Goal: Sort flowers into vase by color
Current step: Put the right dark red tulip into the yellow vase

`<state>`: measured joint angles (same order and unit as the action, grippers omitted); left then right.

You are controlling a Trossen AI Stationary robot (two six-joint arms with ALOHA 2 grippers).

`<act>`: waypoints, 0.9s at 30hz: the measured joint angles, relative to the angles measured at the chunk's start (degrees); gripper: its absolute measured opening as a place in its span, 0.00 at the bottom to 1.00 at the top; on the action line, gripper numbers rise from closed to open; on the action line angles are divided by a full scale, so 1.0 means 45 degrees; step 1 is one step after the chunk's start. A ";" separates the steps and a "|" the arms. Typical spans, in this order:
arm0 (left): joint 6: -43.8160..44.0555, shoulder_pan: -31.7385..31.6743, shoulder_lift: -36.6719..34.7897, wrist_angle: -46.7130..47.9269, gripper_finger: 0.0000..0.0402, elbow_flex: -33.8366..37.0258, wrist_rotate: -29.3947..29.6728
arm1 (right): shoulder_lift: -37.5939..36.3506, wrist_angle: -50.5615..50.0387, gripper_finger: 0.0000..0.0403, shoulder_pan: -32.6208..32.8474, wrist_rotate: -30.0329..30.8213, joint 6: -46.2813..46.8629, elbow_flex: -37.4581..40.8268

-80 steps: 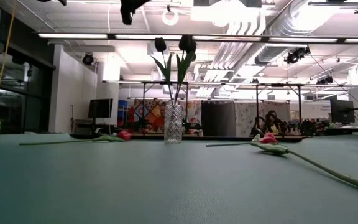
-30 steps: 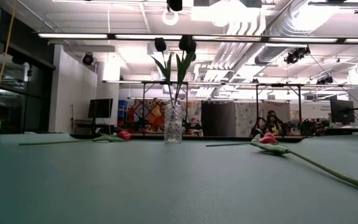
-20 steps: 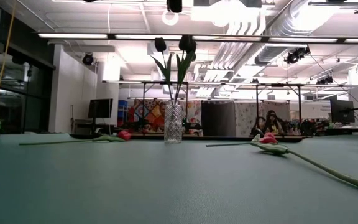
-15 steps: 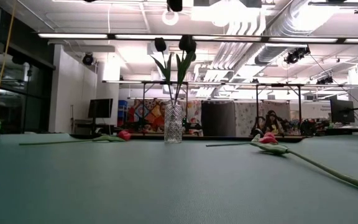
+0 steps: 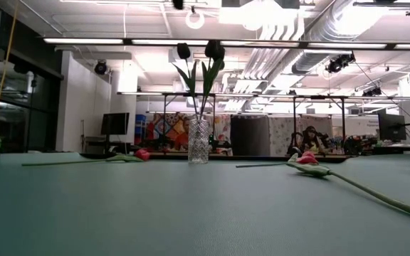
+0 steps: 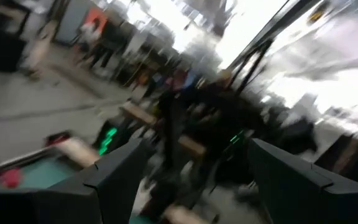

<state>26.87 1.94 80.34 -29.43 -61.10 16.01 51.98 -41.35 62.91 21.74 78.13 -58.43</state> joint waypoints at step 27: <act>0.8545 0.2605 -0.1475 1.9824 0.69 -0.0002 -0.3633 | -0.1437 -0.0007 0.77 -0.7914 0.3096 -0.4049 -0.0010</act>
<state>65.33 13.66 73.71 59.78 -61.11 -0.34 45.51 -41.39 27.30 35.67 59.91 -58.48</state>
